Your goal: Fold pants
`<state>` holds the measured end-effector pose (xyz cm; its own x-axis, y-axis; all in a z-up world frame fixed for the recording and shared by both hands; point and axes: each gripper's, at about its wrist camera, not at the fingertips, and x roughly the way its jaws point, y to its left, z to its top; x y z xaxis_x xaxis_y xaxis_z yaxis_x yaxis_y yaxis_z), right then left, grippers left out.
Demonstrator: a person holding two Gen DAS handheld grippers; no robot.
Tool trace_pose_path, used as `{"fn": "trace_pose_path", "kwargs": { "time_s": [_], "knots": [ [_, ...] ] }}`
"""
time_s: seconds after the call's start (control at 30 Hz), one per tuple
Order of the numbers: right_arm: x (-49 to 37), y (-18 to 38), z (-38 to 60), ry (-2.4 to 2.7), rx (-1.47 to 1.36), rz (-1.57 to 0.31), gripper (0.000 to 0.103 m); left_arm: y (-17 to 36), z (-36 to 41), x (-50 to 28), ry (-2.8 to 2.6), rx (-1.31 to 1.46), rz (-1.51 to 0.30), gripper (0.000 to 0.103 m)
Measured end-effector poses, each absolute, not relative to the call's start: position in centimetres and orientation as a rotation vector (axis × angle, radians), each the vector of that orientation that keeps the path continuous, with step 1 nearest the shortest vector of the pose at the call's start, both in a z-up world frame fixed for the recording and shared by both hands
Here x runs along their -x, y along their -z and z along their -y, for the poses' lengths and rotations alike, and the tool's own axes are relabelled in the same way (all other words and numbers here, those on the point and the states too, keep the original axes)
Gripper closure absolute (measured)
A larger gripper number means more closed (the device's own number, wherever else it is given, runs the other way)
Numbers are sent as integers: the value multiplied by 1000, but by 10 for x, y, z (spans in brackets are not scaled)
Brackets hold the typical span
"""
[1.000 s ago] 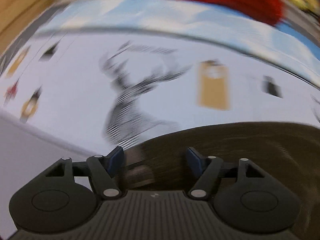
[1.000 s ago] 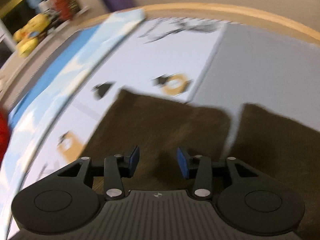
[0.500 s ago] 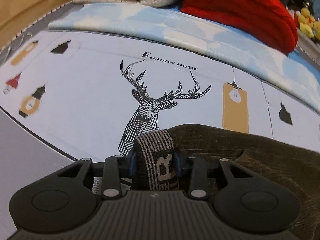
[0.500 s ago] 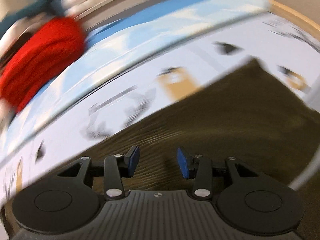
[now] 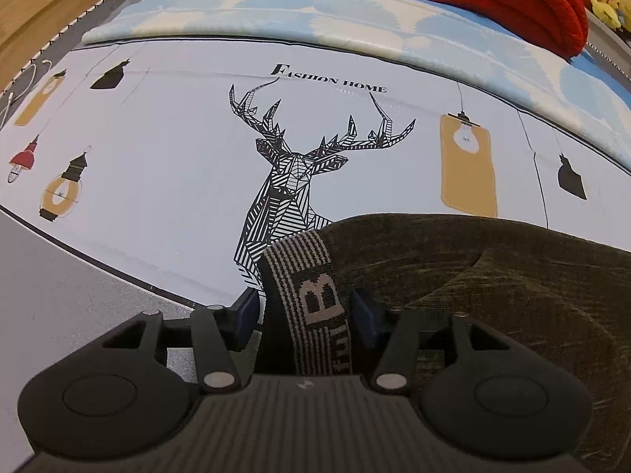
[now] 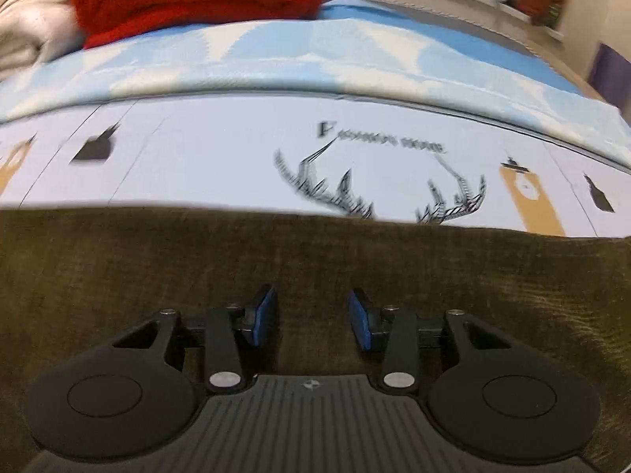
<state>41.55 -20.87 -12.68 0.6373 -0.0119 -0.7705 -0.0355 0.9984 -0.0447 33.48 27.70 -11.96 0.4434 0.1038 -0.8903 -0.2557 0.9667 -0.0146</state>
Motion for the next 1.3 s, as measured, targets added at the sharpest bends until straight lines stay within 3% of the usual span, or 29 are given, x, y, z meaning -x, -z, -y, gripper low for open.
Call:
{"fn": "trace_pose_path", "kwargs": {
  "time_s": [0.1,0.47,0.6,0.8,1.03,1.1,1.17,1.3],
  "knots": [
    [-432,130,221,67,43,-838,75,121,-277,-337,-216,164,-1088,46],
    [-455,135,236,135,-5,-768,75,118,-271,-335,-167,142,-1080,41],
    [-452,119,251,70,-120,-831,73,104,-272,-330,-157,135,-1071,41],
    [-382,49,284,-33,-142,-791,62,68,-276,-305,-156,231,-1033,41],
    [-246,-10,365,102,-218,-672,61,27,-276,-231,-118,340,-1017,43],
    [-202,-16,401,192,-296,-629,68,15,-272,-199,-75,313,-986,54],
    [-153,-14,434,277,-369,-582,85,10,-265,-168,-20,272,-964,98],
    [-61,23,496,453,-451,-611,87,22,-251,-118,13,172,-973,102]
  ]
}}
